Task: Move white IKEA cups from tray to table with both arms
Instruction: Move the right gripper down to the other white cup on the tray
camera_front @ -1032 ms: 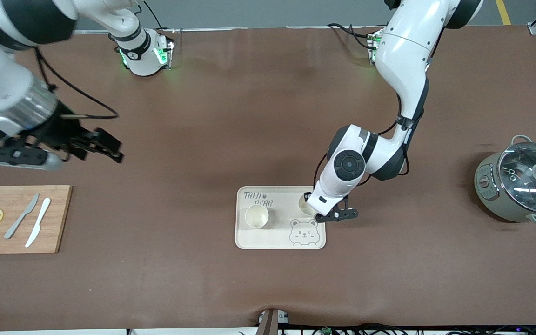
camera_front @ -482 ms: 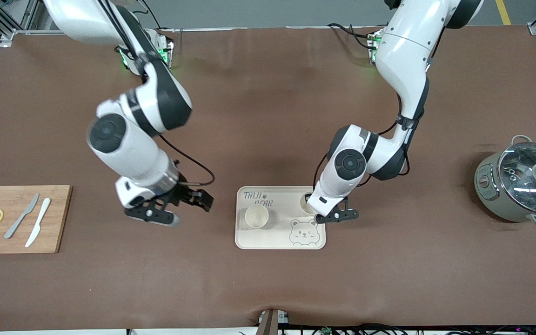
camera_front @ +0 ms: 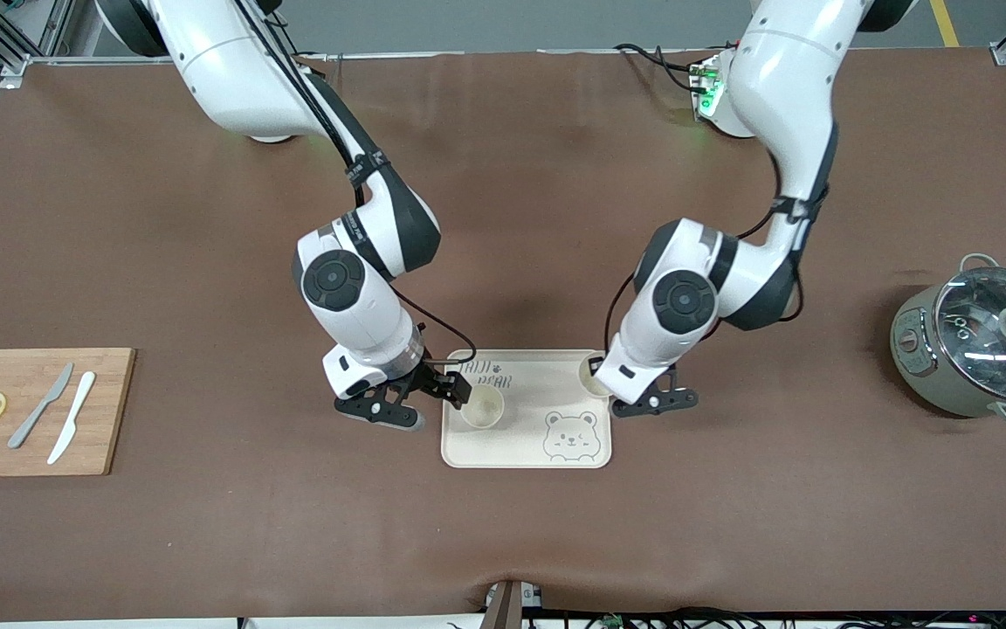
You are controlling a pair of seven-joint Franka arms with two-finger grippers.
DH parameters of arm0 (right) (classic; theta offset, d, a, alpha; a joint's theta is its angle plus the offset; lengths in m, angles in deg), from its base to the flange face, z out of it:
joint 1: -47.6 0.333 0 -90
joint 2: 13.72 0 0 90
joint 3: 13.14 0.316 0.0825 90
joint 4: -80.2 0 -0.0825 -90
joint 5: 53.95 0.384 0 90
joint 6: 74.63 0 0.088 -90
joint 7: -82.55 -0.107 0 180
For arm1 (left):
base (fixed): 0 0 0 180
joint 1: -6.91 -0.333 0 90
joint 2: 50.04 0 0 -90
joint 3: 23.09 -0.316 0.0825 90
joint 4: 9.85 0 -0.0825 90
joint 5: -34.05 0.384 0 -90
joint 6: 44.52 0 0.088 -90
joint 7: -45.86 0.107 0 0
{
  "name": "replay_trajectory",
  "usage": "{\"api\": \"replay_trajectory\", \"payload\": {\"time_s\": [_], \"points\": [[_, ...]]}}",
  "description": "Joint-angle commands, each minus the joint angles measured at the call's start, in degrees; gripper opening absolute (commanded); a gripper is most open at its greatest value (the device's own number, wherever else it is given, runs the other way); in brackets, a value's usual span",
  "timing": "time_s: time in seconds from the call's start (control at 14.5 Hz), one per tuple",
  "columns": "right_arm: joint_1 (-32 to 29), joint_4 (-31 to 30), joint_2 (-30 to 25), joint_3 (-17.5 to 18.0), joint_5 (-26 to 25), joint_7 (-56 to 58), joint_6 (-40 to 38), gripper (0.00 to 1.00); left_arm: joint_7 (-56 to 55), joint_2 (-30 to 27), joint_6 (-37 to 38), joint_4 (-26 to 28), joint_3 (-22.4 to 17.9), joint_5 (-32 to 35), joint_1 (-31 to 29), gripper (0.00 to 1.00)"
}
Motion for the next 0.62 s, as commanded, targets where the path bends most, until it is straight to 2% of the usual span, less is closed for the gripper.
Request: {"api": "replay_trajectory", "payload": {"time_s": [0.0,0.28,0.55], "points": [[0.9,1.9,2.5,-0.7,-1.2,-1.2,1.3,1.0,4.9,-6.4,5.2,3.3,-0.1,-0.1,-2.0,0.0],[2.0,1.9,5.7,-0.8,-2.8,-1.5,5.6,1.0,8.4,-15.6,2.0,14.5,0.2,4.7,-4.0,0.0],[2.4,1.9,6.8,-0.8,-3.5,-2.6,6.3,1.0,16.1,-28.1,-10.5,33.2,0.7,4.4,-9.3,0.0]]}}
